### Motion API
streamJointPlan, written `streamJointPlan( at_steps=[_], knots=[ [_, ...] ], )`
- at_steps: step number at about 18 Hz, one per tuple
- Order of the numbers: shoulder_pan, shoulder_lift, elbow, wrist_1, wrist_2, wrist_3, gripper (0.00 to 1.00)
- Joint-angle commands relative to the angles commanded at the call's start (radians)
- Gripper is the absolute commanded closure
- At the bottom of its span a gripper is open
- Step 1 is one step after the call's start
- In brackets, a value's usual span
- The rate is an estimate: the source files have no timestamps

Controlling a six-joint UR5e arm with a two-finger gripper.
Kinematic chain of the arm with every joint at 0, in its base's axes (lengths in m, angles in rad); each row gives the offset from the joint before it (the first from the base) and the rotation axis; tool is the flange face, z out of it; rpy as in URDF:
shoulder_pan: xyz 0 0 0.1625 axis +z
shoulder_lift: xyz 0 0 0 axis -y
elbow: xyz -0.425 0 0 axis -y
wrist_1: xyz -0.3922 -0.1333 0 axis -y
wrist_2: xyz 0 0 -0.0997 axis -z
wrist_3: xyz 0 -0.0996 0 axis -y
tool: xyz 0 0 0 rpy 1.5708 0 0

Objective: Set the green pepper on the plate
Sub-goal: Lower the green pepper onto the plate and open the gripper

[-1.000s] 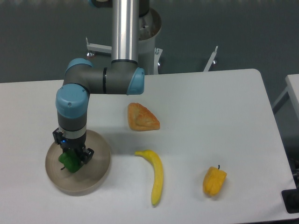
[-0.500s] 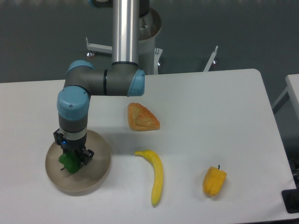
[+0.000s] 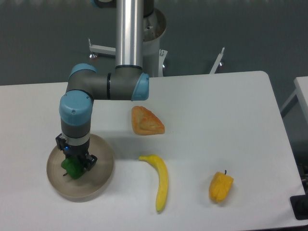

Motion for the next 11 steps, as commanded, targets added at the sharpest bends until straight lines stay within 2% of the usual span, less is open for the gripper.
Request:
streamJointPlan(
  at_steps=[6, 9, 11],
  knots=[
    [0.003, -0.008, 0.003, 0.0, -0.002, 0.002, 0.58],
    [0.003, -0.008, 0.003, 0.0, 0.0, 0.002, 0.44],
    [0.006, -0.006, 0.0, 0.0, -0.002, 0.002, 0.29]
  ],
)
